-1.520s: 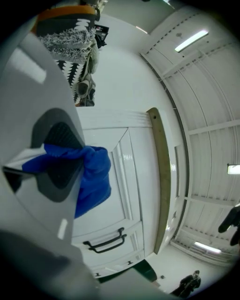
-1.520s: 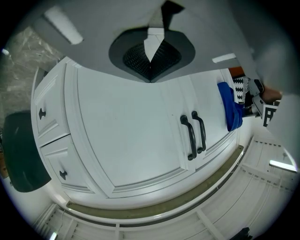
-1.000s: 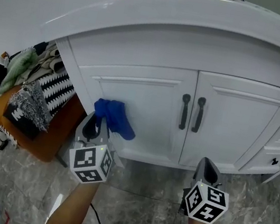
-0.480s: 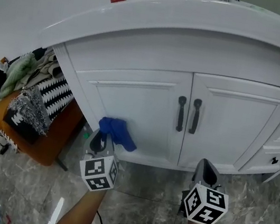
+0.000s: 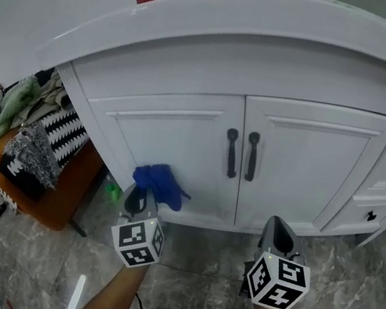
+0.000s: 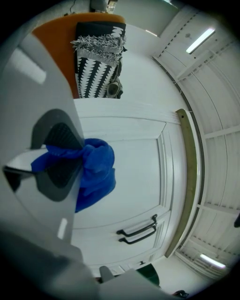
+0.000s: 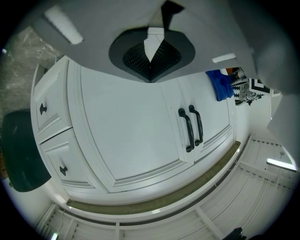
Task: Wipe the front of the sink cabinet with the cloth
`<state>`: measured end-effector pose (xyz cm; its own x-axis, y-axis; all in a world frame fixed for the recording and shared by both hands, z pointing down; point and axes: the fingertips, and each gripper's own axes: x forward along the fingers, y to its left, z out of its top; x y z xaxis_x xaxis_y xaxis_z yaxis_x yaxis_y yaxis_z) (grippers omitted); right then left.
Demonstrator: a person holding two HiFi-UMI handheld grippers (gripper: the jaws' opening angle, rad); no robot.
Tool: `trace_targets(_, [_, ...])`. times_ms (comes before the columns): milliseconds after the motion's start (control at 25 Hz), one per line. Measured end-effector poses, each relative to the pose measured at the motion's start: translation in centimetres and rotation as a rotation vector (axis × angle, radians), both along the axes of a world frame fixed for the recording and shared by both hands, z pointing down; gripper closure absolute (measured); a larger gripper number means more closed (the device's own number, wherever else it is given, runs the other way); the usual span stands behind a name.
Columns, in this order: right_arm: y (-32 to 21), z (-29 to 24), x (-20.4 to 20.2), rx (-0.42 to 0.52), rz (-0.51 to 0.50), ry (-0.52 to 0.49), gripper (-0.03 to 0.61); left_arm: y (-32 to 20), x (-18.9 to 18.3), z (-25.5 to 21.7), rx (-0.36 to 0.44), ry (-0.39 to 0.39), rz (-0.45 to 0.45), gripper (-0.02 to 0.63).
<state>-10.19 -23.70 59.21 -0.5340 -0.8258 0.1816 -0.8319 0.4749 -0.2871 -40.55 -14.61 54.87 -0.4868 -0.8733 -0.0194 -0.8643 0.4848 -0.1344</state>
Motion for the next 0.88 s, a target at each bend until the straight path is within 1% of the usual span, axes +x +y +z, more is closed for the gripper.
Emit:
trace_targets(200, [-0.2, -0.2, 0.5, 0.005, 0.001, -0.002, 0.581, -1.3, 2.7, 0.5, 0.005, 0.047, 0.066, 0.563])
trace_targets(280, [-0.4, -0.2, 1.1, 0.008, 0.007, 0.000, 0.581, -1.9, 3.8, 0.5, 0.013, 0.053, 0.086, 0.563])
trace_targets(440, [-0.8, -0.1, 2.1, -0.001, 0.025, -0.015, 0.581, -3.0, 6.3, 0.7, 0.021, 0.020, 0.136, 0.563])
trace_targets(600, [-0.7, -0.3, 2.2, 0.003, 0.022, -0.016, 0.581, -4.8, 10.3, 0.7, 0.000, -0.039, 0.216, 0.563])
trace_targets(720, [-0.8, -0.4, 2.7, 0.005, 0.028, -0.017, 0.581, -6.0, 12.9, 0.4, 0.012, -0.035, 0.261, 0.563])
trace_targets(880, [-1.2, -0.4, 3.8, 0.001, 0.043, -0.022, 0.581, -6.5, 14.0, 0.3, 0.036, -0.023, 0.272, 0.563])
